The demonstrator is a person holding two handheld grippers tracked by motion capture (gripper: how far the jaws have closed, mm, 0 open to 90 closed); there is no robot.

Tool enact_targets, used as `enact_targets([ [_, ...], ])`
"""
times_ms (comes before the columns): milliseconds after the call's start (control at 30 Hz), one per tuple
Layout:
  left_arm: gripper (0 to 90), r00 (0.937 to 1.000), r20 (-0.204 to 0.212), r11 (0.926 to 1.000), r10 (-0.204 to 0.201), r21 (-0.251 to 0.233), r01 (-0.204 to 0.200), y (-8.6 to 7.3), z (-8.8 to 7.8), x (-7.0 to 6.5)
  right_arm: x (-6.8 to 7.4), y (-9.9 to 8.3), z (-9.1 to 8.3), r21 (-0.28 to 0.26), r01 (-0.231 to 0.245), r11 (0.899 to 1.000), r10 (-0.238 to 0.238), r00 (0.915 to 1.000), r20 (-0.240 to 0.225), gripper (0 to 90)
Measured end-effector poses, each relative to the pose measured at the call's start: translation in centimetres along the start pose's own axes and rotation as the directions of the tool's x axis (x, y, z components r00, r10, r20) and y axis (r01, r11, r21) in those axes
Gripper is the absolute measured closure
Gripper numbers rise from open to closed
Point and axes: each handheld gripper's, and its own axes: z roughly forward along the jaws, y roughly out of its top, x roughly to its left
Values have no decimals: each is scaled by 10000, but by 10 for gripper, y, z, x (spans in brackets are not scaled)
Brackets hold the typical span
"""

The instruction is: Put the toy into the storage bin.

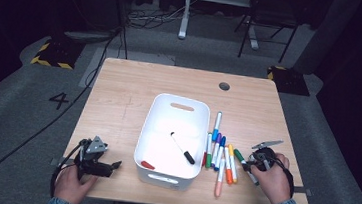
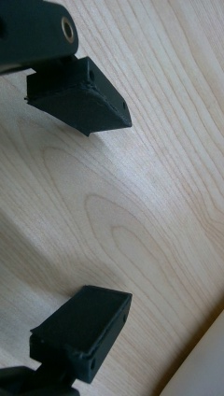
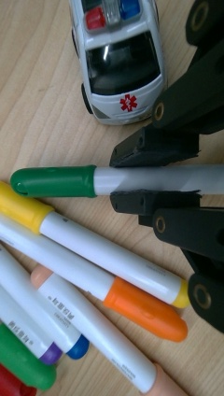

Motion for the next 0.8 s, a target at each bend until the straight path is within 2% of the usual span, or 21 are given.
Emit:
enact_targets([
  [500, 151, 10000, -2, 10000, 6, -2, -6, 0, 0, 0, 14, 17, -43, -1195, 537, 9914, -603, 9968, -526, 770],
  [600, 151, 10000, 0, 10000, 1, -1, -1, 0, 0, 0, 17, 21, -49, -1420, 469, 9888, -595, 9945, -859, 770],
  [800, 151, 10000, -1, 10000, 5, 0, -5, 0, 0, 0, 23, 28, -64, -1711, 565, 9836, -779, 9896, -1210, 770],
])
